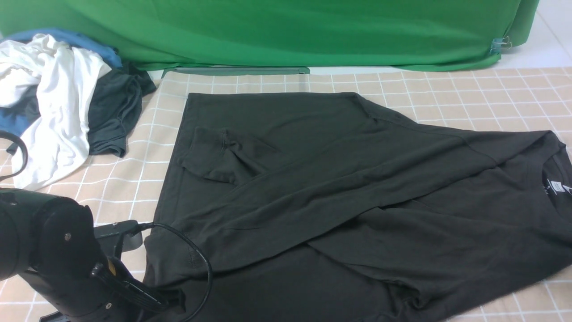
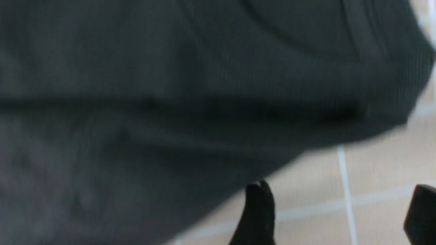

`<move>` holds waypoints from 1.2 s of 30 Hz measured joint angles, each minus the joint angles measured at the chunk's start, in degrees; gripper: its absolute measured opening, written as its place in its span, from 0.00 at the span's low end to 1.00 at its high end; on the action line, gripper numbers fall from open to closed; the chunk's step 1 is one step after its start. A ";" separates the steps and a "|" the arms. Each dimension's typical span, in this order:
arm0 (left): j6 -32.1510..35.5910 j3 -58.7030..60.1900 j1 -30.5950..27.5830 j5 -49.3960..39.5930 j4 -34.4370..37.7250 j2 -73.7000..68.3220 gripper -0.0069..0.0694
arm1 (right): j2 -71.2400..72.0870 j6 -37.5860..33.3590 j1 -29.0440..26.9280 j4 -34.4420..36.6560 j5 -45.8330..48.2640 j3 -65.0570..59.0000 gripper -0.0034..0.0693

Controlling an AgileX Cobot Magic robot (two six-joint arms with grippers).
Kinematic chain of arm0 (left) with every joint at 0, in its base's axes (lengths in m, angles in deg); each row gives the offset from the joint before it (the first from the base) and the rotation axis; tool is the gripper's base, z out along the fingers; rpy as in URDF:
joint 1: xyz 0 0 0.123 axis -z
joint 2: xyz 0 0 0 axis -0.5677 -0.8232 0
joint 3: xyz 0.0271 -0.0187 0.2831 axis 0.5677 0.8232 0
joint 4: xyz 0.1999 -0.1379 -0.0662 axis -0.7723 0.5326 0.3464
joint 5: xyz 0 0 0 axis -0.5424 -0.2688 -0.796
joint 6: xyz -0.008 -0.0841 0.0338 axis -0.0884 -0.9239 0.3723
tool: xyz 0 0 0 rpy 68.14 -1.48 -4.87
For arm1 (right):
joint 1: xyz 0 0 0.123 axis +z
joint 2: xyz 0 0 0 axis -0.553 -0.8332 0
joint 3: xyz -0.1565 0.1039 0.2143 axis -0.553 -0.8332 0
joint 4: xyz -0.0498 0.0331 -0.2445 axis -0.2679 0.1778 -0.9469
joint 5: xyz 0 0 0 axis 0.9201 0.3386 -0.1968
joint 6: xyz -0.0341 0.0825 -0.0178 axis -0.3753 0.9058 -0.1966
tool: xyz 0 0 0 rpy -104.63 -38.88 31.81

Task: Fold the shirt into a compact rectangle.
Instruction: 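Grasp the near edge of the shirt at its hem and shoulder corners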

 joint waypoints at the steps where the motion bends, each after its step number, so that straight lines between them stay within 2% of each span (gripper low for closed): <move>1: 0.00 0.00 0.00 0.00 0.00 0.00 0.11 | -0.76 0.00 0.00 0.11 -0.45 0.64 0.74; 3: 0.00 0.00 0.00 0.00 0.00 0.00 0.11 | -2.52 -0.77 -0.02 0.15 -1.23 2.08 0.68; 6: 0.00 0.00 0.00 0.00 -0.04 0.00 0.11 | -4.40 -1.70 -0.02 0.30 -1.41 2.72 0.65; 9: 0.00 0.00 0.00 -0.05 -0.11 0.00 0.11 | -6.19 -2.03 -0.02 0.44 -0.80 2.76 0.69; 14: 0.00 0.00 0.00 -0.05 -0.17 0.00 0.11 | -8.28 -2.39 -0.02 0.44 0.76 2.76 0.81; 19: 0.00 0.00 0.00 0.00 -0.17 0.00 0.11 | -8.65 -0.85 0.44 -0.24 8.12 6.18 0.83; 25: 0.00 0.00 0.00 0.00 -0.17 0.00 0.11 | -8.71 3.99 2.49 -4.74 16.44 10.40 0.84; 27: 0.02 0.00 0.00 0.00 -0.17 0.00 0.11 | -8.71 4.26 2.77 -4.74 16.44 9.72 0.84; 36: 0.02 0.00 0.00 0.00 -0.17 0.00 0.11 | -9.41 4.63 3.20 -5.17 3.44 5.47 0.84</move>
